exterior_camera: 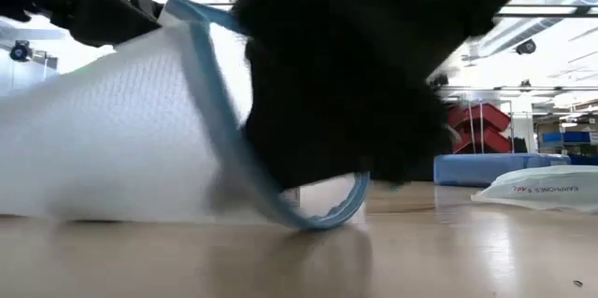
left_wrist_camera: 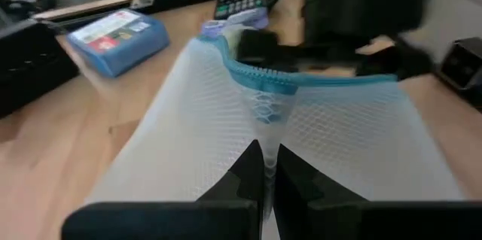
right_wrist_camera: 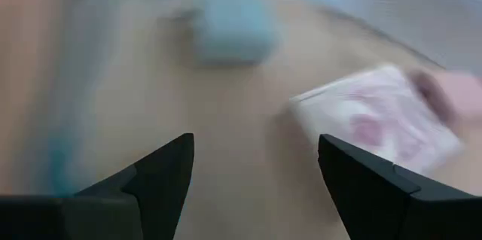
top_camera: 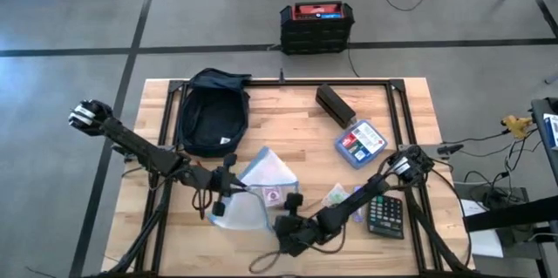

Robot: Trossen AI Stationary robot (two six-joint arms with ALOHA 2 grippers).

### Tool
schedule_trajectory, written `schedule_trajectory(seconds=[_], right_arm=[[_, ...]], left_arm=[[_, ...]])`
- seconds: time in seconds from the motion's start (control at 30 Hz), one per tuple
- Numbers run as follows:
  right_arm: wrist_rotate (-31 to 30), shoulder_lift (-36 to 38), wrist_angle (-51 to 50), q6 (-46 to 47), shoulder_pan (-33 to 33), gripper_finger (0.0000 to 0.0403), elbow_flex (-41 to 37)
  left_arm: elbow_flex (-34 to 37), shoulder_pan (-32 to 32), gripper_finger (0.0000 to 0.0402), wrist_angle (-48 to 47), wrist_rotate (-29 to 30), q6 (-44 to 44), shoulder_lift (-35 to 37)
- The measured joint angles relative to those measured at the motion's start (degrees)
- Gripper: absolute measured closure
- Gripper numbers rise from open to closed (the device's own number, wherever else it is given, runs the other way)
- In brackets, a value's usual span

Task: Unpack backpack
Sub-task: Remove the game cards from the blue zip bag

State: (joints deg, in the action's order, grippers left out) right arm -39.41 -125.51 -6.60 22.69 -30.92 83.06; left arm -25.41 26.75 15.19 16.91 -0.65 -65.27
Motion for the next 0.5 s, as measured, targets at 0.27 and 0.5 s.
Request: schedule_trajectory(seconds=[0.27,0.5], right_arm=[[-8.01,0.0,4.62,10.1,1.89,0.0161,-0.95],[-2.23,-0.75,2.16,14.09,2.84,0.0179,-2.24]], left_arm=[[0.04,0.45,0.0402,-0.72,-2.47,-1.41,-2.74],[0.04,0.44,0.0402,-2.92,-2.49,-3.37,-4.62]])
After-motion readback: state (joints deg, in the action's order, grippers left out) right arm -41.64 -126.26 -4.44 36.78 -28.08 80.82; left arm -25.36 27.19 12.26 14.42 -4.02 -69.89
